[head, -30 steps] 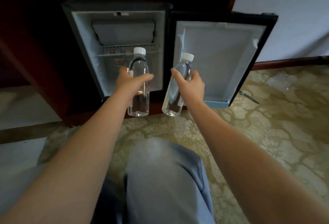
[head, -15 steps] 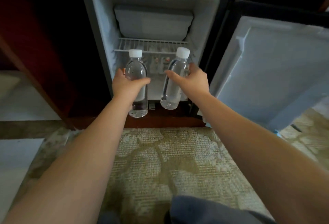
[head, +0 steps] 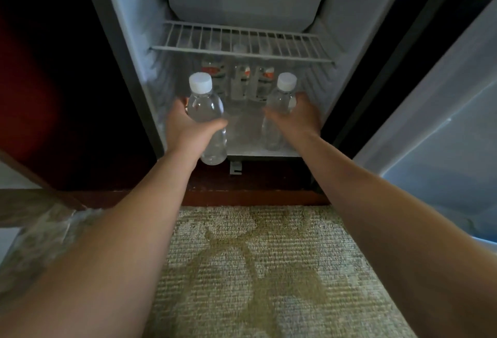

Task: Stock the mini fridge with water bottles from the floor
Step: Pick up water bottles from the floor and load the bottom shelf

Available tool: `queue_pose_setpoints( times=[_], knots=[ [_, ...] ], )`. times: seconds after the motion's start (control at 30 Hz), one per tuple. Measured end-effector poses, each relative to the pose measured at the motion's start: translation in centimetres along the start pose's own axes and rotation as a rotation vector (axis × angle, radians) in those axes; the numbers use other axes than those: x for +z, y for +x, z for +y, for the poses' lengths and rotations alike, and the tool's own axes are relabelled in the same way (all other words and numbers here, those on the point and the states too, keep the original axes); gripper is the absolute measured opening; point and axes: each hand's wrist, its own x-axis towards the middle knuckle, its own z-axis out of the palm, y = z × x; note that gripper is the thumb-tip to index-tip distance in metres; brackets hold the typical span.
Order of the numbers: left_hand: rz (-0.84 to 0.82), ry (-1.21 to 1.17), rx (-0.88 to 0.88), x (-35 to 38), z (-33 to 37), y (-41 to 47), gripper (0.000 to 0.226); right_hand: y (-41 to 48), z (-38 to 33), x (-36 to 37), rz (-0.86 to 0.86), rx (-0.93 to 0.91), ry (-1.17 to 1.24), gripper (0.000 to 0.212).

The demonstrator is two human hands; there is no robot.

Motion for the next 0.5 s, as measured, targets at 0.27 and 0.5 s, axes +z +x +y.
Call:
queue_pose_setpoints(
  times=[0.27,0.5],
  knots=[
    [-0.005,0.040,0.104,1.7,-2.0,3.4,0.067,4.4,3.1,3.3,0.186,0.014,0.125,0.062],
    [-0.016,0.093,0.136,3.2,-2.6,3.5,0.062,6.5,4.2,4.4,0.189,-0.018,0.142,0.074]
  ],
)
